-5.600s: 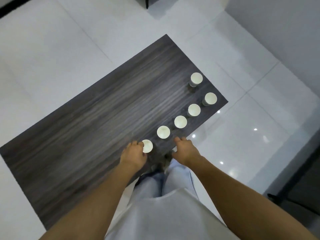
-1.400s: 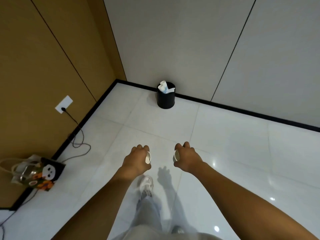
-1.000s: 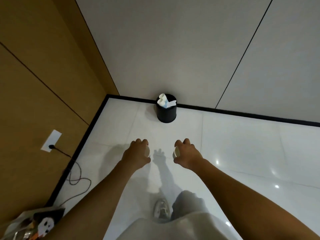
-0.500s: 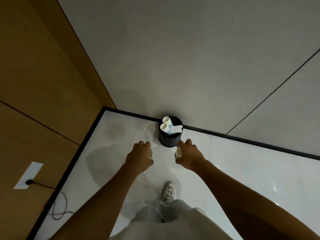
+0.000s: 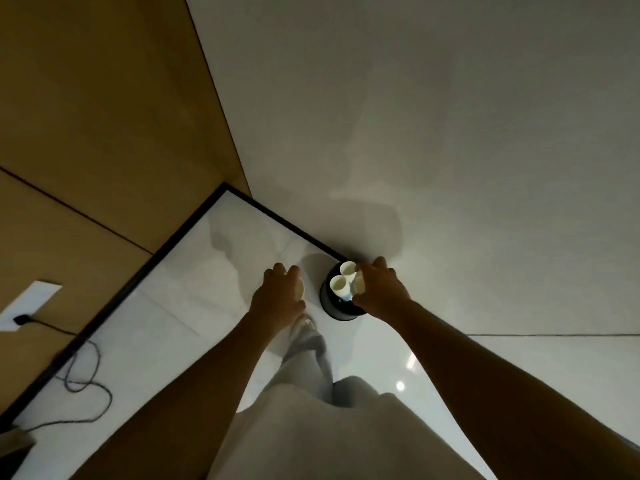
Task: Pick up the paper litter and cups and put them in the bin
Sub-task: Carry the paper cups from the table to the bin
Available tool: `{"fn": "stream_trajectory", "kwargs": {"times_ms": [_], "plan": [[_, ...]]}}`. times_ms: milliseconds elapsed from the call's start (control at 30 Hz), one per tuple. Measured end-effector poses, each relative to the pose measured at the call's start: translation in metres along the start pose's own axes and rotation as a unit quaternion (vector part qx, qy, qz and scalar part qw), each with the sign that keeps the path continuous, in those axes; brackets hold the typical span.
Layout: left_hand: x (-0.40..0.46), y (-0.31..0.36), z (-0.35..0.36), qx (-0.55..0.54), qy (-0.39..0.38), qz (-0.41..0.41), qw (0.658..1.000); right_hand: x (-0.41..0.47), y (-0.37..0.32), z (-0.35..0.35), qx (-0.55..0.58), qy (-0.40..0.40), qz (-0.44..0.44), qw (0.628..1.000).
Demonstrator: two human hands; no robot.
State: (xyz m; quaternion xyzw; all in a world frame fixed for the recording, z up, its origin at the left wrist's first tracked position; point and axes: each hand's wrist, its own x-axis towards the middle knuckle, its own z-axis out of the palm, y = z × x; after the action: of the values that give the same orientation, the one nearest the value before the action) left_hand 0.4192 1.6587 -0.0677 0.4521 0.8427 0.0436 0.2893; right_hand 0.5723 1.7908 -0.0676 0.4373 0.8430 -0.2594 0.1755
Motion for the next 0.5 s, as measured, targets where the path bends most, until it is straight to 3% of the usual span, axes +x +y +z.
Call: {"fn": "stream_trajectory", "kwargs": {"times_ms": [233,500], "plan": [[0.063,0.016,-0.012,-0.059,-0.012,-0.045,0.997,0.079,0.013,-0.035,-0.047,-0.039,-0.034,0.998],[0.113,0.044,0.026,-0.165,0.008,-0.173,0.971,0.162,0.046,-0.046,-0.130,-0.103,-0.127,0.978]]}}
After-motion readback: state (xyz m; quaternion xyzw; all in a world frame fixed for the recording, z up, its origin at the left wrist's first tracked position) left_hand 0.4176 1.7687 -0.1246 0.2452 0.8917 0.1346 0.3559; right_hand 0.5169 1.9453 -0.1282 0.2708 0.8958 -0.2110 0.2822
